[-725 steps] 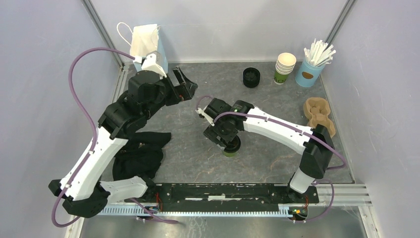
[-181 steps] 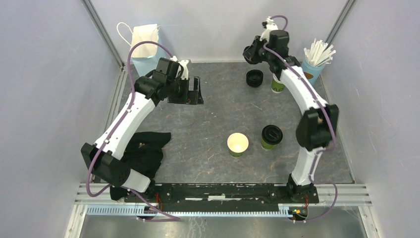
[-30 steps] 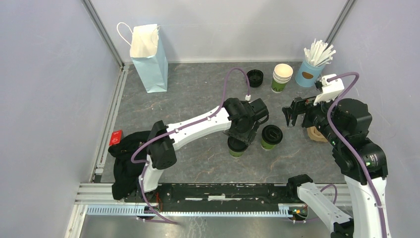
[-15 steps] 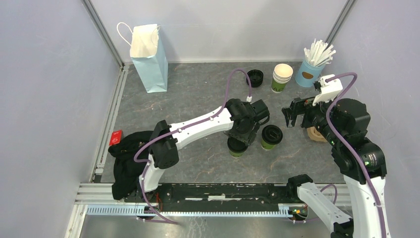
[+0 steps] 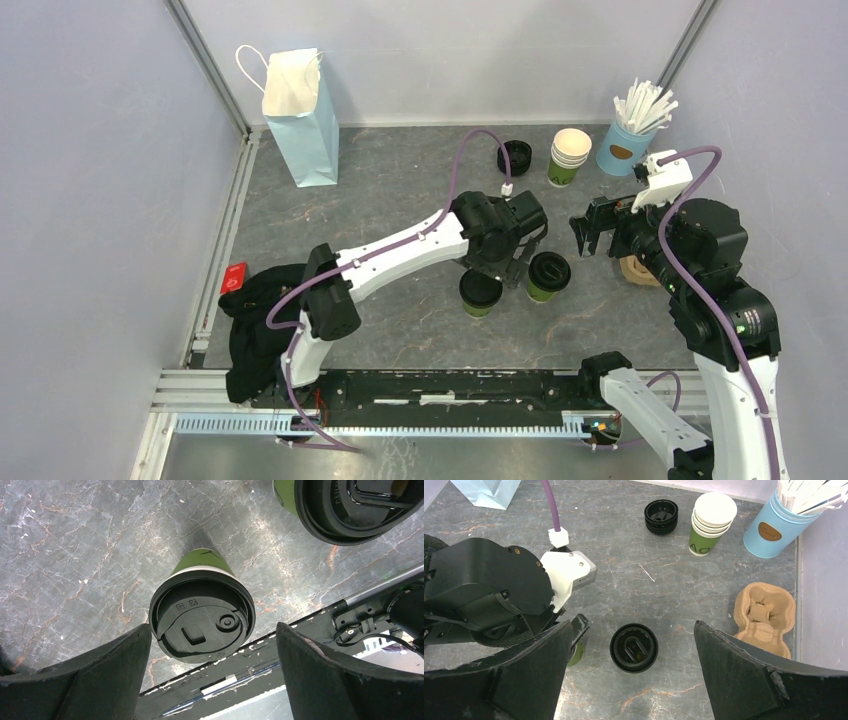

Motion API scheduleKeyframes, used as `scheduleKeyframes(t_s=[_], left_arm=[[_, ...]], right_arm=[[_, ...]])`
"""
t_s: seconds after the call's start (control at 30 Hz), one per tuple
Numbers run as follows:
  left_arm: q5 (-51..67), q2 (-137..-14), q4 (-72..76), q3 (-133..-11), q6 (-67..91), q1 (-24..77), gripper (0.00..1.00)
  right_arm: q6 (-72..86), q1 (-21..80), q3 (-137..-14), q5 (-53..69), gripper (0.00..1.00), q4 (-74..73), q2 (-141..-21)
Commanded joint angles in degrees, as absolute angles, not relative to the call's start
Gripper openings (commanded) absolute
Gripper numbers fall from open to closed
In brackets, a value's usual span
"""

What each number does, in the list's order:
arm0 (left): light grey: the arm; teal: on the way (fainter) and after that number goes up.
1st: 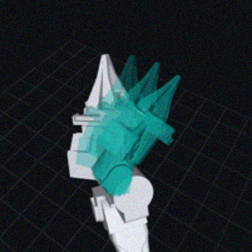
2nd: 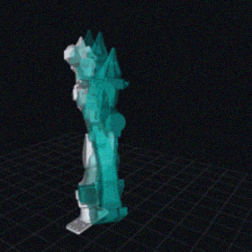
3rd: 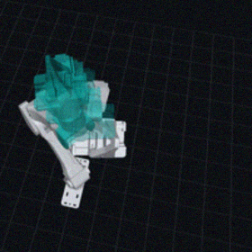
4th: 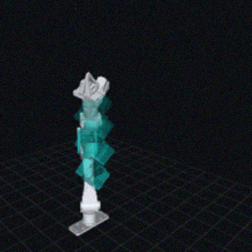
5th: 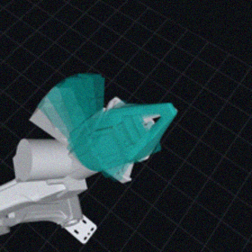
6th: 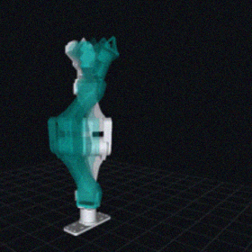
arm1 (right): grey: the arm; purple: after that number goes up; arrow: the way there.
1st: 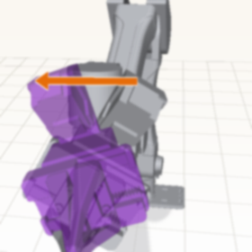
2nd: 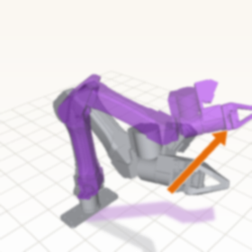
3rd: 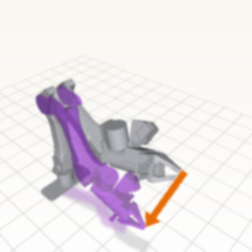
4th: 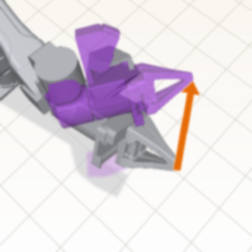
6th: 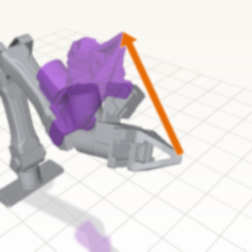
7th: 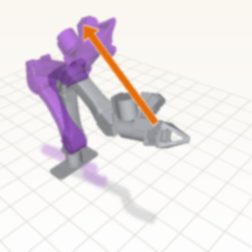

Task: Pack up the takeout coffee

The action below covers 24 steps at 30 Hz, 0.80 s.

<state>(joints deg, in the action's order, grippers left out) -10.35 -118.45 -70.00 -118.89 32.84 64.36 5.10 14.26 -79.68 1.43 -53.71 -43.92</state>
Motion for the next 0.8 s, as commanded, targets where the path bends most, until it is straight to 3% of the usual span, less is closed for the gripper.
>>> scheduleKeyframes(t_s=[0.0,0.13,0.27,0.43,0.53,0.63,0.77], left_arm=[[-11.6,-113.5,-72.4,-121.1,33.2,64.2,1.00],[-11.4,-104.0,-70.6,-112.5,36.8,62.7,0.98],[-3.6,-91.6,-59.3,-96.8,42.0,57.9,0.96],[14.1,-76.9,-34.7,-72.6,52.0,48.6,0.93],[23.1,-73.5,-21.5,-61.5,59.2,45.0,0.91],[25.1,-74.6,-19.2,-59.7,58.8,44.7,0.87],[25.4,-78.0,-21.1,-60.4,55.9,44.7,0.81]], right_arm=[[5.5,14.5,-80.4,0.8,0.98,-51.7,-43.6],[5.5,14.6,-79.4,-1.0,0.98,-53.1,-43.8],[5.7,14.6,-73.8,3.1,0.97,-52.5,-43.9],[7.9,14.6,-67.0,15.3,0.86,-51.4,-46.8],[11.3,14.6,-59.9,28.0,0.85,-47.0,-47.7],[16.2,14.5,-50.0,42.8,0.73,-41.0,-49.6],[22.5,14.6,-42.7,45.5,0.68,-31.7,-47.9]])
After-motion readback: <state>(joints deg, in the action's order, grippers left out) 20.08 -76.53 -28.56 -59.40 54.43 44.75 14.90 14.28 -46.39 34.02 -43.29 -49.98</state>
